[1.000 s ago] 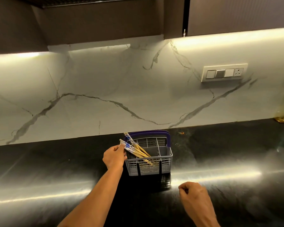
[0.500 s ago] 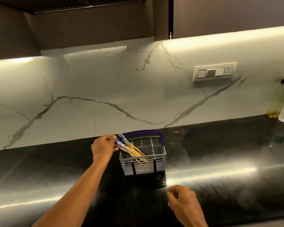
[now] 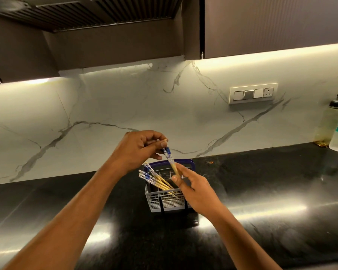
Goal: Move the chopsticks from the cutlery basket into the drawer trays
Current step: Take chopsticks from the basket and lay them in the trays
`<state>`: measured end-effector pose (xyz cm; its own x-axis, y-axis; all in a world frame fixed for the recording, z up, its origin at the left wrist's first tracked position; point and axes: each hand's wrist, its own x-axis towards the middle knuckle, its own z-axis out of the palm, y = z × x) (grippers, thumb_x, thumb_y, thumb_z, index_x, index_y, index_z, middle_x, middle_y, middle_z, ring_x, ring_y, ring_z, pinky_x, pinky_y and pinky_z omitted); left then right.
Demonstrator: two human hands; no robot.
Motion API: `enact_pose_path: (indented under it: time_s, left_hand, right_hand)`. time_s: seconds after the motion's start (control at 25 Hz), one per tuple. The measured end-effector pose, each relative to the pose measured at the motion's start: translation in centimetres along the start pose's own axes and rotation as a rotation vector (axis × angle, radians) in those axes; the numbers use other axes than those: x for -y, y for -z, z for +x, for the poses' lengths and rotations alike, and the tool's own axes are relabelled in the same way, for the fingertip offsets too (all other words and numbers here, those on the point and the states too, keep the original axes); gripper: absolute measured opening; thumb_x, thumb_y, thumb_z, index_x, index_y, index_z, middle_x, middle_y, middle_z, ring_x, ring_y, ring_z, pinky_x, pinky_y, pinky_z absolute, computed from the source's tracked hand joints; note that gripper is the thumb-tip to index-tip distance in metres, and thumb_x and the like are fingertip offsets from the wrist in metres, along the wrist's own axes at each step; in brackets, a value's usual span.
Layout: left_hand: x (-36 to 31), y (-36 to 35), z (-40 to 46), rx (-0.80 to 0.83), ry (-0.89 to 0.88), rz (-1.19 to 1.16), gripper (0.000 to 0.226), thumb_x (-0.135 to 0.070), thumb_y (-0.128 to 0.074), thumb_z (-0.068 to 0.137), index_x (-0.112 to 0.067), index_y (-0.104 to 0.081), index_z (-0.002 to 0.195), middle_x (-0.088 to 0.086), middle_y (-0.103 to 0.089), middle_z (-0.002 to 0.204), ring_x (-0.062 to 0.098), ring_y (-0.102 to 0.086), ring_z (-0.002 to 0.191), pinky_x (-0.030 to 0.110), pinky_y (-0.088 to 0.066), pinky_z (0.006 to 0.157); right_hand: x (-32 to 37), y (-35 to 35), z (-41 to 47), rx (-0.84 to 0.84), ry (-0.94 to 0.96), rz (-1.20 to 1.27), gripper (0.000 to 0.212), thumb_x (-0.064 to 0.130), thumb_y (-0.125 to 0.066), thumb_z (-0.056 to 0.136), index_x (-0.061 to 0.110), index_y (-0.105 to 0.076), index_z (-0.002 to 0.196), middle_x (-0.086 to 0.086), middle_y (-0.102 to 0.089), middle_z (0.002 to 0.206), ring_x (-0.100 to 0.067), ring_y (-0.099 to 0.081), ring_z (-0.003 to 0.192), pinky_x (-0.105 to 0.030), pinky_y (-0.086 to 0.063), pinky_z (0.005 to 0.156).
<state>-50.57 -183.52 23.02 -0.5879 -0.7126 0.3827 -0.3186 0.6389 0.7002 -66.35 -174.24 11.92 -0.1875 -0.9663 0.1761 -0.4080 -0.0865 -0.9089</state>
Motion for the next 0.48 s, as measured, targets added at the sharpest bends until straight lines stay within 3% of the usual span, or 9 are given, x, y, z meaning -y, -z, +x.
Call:
enact_pose_path:
  time_s: [0.08,0.16,0.32,0.48]
  left_hand:
    - [-0.9,-0.3,-0.2,0.023,-0.011,-0.048,0.015,-0.017,-0.064,0.092,-0.018,-0.071,0.105,-0.002,-0.077,0.09,0.01,-0.076,0.078,0.02,-0.06,0.07]
    - [-1.0,-0.5,-0.5,0.044,0.004,-0.08,0.015,-0.018,-0.064,0.092,-0.018,-0.071,0.105,0.0,-0.077,0.09,0.013,-0.076,0.078,0.024,-0.061,0.072]
    - [-0.8,-1.9,-1.7,0.061,0.011,-0.118,0.02,-0.02,-0.066,0.091,-0.022,-0.069,0.11,-0.001,-0.078,0.094,0.011,-0.076,0.083,0.022,-0.061,0.073]
    - [-0.8,-3.7,-3.0,0.038,-0.023,-0.058,0.03,-0.023,-0.068,0.089,-0.028,-0.067,0.119,-0.013,-0.075,0.09,-0.001,-0.073,0.079,0.011,-0.056,0.071]
  right_hand:
    - [0.1,-0.1,-0.3,-0.003,0.052,0.147,0.029,0.034,-0.057,0.095,0.038,-0.06,0.123,0.007,-0.072,0.115,-0.009,-0.065,0.11,-0.04,-0.05,0.103]
    - [-0.2,-0.2,-1.2,0.043,0.046,0.323,0.02,0.02,-0.061,0.094,0.03,-0.069,0.11,-0.002,-0.076,0.099,-0.016,-0.071,0.098,-0.04,-0.055,0.097]
    - [-1.4,-0.5,-2.7,0.085,-0.031,0.502,0.016,0.013,-0.067,0.089,0.009,-0.074,0.103,-0.015,-0.075,0.088,-0.029,-0.072,0.081,-0.046,-0.059,0.087]
    - [-2.0,-1.2,-3.4,0.109,-0.055,0.495,0.021,0.016,-0.067,0.088,0.005,-0.072,0.105,-0.02,-0.075,0.088,-0.031,-0.073,0.081,-0.042,-0.06,0.082]
